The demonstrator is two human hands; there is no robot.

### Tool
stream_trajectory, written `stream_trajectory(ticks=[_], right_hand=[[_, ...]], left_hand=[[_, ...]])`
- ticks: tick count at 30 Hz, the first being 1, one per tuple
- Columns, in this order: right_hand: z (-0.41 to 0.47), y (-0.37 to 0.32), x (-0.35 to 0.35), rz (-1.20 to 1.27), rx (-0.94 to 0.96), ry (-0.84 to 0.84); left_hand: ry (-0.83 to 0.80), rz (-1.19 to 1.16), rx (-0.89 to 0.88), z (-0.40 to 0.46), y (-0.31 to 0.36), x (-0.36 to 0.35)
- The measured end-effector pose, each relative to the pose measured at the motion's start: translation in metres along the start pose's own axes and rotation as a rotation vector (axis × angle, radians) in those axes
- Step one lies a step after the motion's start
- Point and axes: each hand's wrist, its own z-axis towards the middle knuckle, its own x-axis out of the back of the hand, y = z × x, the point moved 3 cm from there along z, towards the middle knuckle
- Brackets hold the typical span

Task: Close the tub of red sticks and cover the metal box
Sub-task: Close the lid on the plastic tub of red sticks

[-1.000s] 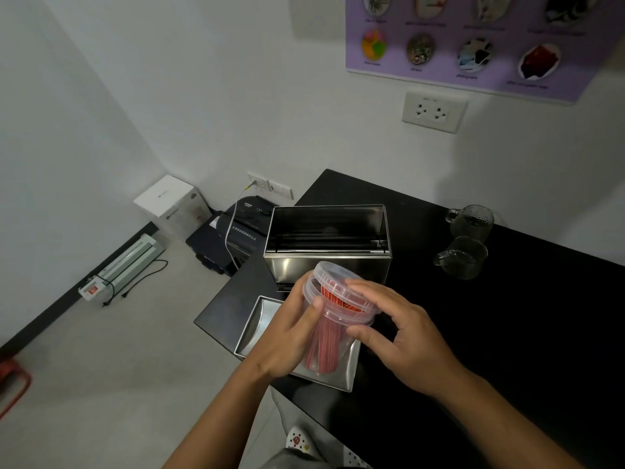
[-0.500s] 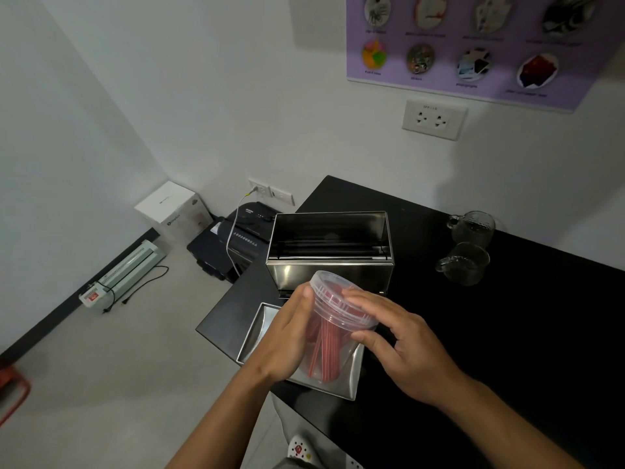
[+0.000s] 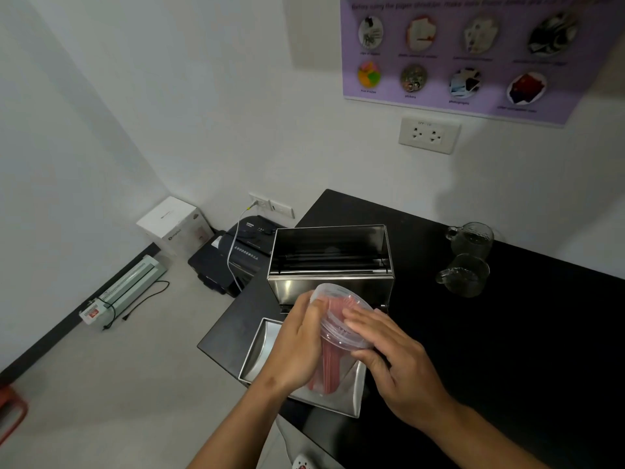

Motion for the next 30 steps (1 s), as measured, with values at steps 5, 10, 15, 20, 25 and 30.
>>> stream_trajectory(ticks=[5, 10, 15, 20, 25, 30], right_hand=[[-0.003, 0.0, -0.002, -0.041, 0.034, 0.016], [0.01, -0.004, 0.011, 0.007, 0.007, 0.049], [0.021, -0.009, 0.025, 0.042, 0.007, 0.152], [0.02, -0.015, 0.026, 0.154, -0.085, 0.132], [0.039, -0.018, 0.037, 0.284, -0.257, 0.014], [0.066, -0.023, 0.033, 0.338, -0.335, -0.042]], left_hand=[[-0.014, 0.001, -0.021, -0.004, 0.0, -0.002], [-0.075, -0.026, -0.038, 0.001, 0.008, 0.005], [-0.007, -0.059, -0.101, 0.002, 0.007, 0.011], [0.095, -0.135, -0.105, 0.001, 0.005, 0.001], [0.273, -0.103, -0.147, 0.006, 0.001, 0.006], [0.264, -0.12, -0.154, 0.006, 0.016, -0.003]])
